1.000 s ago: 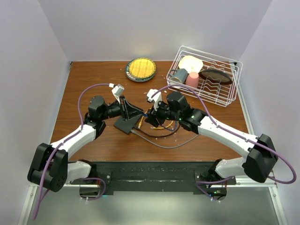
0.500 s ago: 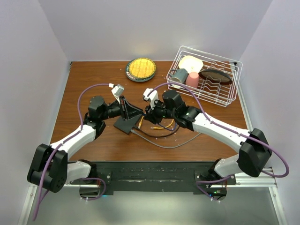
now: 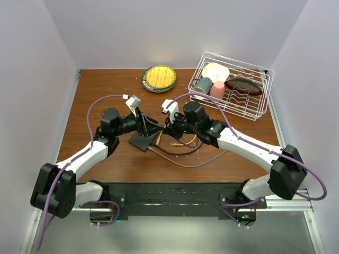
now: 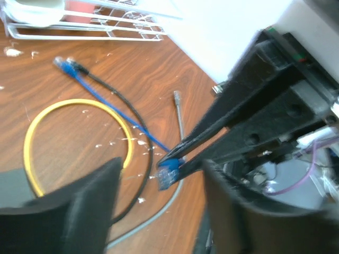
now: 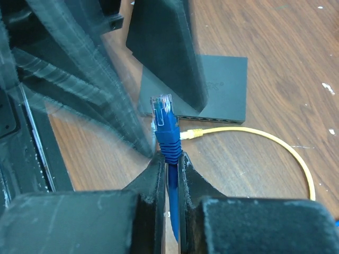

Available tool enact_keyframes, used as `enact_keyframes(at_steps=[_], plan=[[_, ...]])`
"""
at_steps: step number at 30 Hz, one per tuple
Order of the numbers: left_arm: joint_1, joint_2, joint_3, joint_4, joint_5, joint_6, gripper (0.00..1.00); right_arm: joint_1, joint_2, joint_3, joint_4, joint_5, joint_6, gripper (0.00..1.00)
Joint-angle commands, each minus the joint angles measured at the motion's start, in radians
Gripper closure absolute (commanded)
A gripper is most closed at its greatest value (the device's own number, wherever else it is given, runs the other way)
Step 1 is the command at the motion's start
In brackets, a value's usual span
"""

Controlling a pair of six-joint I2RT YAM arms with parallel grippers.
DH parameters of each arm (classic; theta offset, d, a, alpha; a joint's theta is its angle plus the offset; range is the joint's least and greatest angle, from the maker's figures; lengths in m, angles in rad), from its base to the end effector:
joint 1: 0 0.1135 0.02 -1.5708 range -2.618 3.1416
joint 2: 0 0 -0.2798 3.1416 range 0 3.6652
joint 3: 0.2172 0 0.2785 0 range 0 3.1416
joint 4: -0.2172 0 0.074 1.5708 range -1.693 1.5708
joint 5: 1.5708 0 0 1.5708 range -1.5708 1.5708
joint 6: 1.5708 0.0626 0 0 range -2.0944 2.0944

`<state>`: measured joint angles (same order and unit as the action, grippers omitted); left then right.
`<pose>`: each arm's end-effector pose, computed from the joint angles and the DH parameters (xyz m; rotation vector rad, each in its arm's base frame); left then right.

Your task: Insert the plug into the switch port

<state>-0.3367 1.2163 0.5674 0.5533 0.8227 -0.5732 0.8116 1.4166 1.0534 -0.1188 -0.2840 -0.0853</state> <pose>0.2603 -0.1397 0.2482 0.4679 1.7649 -1.3429 0.2429 0.2815 0.2873 -1.0778 1.8195 0.7347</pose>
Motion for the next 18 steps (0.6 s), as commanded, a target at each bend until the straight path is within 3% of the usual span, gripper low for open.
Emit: enact_keyframes(at_steps=[1,5,9,18], plan=[[-0.001,-0.066,0.057,-0.153,-0.198,0.088,0.2,-0.002,0.007,0.028,0.047,0.023,0.025,1.0],[0.011,-0.113,0.075,-0.259,-0.397,0.118,0.06,-0.002,0.07,0.014,0.07,0.034,0.044,1.0],[0.03,-0.101,0.106,-0.361,-0.571,0.122,0.01,-0.002,0.157,0.031,0.096,0.037,0.07,1.0],[0.145,-0.006,0.089,-0.389,-0.585,0.081,0.0,0.0,0.363,0.137,0.152,-0.021,0.121,1.0]])
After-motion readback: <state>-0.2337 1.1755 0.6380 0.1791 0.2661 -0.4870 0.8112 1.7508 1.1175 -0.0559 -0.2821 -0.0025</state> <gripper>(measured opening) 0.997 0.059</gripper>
